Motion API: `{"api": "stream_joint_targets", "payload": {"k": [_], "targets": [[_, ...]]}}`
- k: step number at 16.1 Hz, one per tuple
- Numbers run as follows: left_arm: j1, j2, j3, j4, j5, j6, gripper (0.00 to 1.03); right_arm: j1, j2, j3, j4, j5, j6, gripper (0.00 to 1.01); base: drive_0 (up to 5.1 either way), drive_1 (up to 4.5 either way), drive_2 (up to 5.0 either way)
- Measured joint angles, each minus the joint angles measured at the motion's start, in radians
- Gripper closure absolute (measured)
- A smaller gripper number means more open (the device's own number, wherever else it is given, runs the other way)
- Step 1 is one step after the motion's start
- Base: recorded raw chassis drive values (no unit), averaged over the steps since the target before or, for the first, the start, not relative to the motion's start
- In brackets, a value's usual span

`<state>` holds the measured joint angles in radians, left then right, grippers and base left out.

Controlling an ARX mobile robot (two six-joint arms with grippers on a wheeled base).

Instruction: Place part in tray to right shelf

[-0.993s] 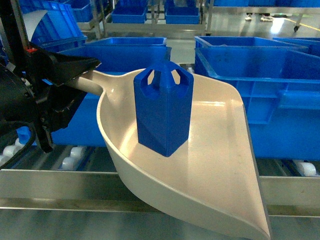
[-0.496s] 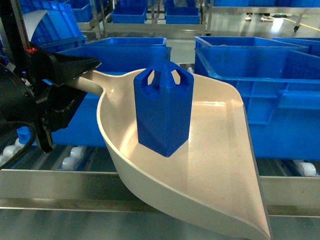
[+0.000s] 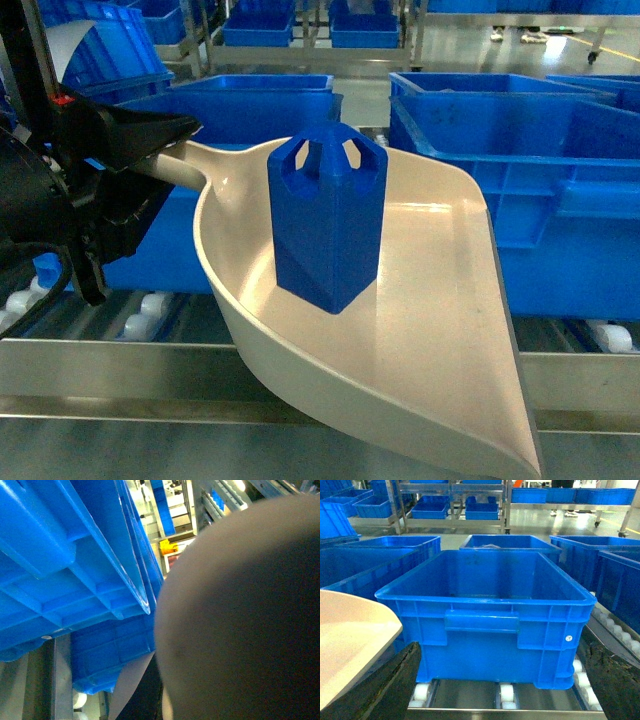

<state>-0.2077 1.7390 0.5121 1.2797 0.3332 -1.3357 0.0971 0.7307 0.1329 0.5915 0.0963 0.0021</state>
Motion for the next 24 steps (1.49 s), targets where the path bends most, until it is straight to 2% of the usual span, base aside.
{"api": "stream_joint_targets", "payload": {"k": [21,22,23,24], "targets": [[0.0,0.0,0.0,0.0,0.0,0.0,0.87,0.0,0.0,0.0,0.0,0.0,0.0,0.03,0.0,0.0,0.0],[-0.005,-0.011,0.002,-0.041,-0.029,-0.002,0.87,0.0,0.0,0.0,0.0,0.0,0.0,0.03,0.0,0.0,0.0],[-0.021,-0.068,0.003,-0.166,-0.146,-0.024,0.87,0.0,0.0,0.0,0.0,0.0,0.0,0.03,0.0,0.0,0.0],[-0.028,-0.113,-0.005,-0.157,-0.211,-0.032,0.87,0.0,0.0,0.0,-0.001,0.0,0.0,0.03,0.0,0.0,0.0]]}}
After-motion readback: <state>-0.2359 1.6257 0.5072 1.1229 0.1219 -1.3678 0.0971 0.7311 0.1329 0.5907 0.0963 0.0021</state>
